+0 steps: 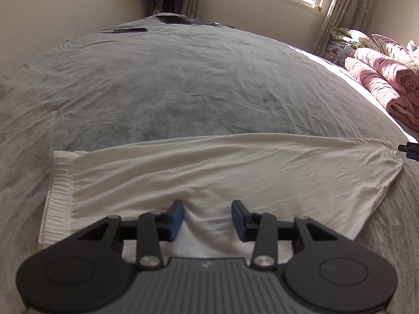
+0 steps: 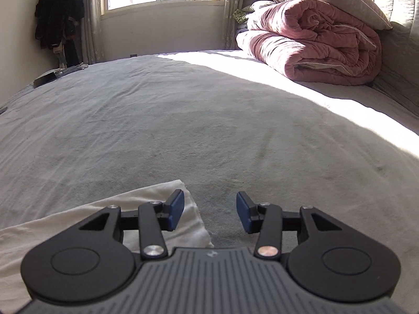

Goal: Fold clothes
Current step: 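Move the right gripper back to the leg ends and pinch them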

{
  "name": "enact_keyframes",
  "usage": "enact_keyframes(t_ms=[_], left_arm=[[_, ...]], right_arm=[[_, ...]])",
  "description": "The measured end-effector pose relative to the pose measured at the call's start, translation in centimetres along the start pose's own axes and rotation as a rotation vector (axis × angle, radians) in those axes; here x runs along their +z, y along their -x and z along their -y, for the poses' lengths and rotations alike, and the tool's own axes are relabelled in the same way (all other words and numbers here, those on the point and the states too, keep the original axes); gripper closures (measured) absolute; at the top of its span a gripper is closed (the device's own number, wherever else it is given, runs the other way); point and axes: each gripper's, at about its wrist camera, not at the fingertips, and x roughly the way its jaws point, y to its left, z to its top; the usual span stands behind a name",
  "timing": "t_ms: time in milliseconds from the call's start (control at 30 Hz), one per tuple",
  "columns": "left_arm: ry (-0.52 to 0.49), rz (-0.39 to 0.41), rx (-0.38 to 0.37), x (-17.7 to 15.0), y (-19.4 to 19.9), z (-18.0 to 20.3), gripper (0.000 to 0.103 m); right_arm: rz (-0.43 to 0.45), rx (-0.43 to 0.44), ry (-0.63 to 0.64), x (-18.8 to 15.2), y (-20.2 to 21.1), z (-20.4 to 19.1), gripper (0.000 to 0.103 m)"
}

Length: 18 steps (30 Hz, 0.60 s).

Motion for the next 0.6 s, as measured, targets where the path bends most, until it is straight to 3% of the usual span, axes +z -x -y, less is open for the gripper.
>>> enact_keyframes(t_ms=[133, 167, 267, 333, 600], left_arm=[[0.04, 0.004, -0.045, 0.0, 0.3, -0.1, 0.062], [0.038, 0.002, -0.047, -0.1, 0.3, 0.0, 0.062], [0.027, -0.004, -0.04, -0.3, 0.2, 0.2, 0.062], [0.027, -0.009, -0.036, -0.4, 0.1, 0.1, 0.062], [0.047, -0.012, -0.03, -0.3, 0.3, -0.6, 0.062]], right_arm=[[-0.013, 0.156, 0.025, -1.5, 2.4, -1.7, 0.057], [-0.029, 0.156, 0.068, -2.0, 2.5, -2.3, 0.057], [-0.073, 0.131, 0.165, -3.3, 2.2, -3.2, 0.057], [-0.085, 0.128, 0.128, -3.4, 1.7, -2.1, 0.058], [-0.083, -0.036, -0.06, -3.0, 1.7, 1.0, 0.057]])
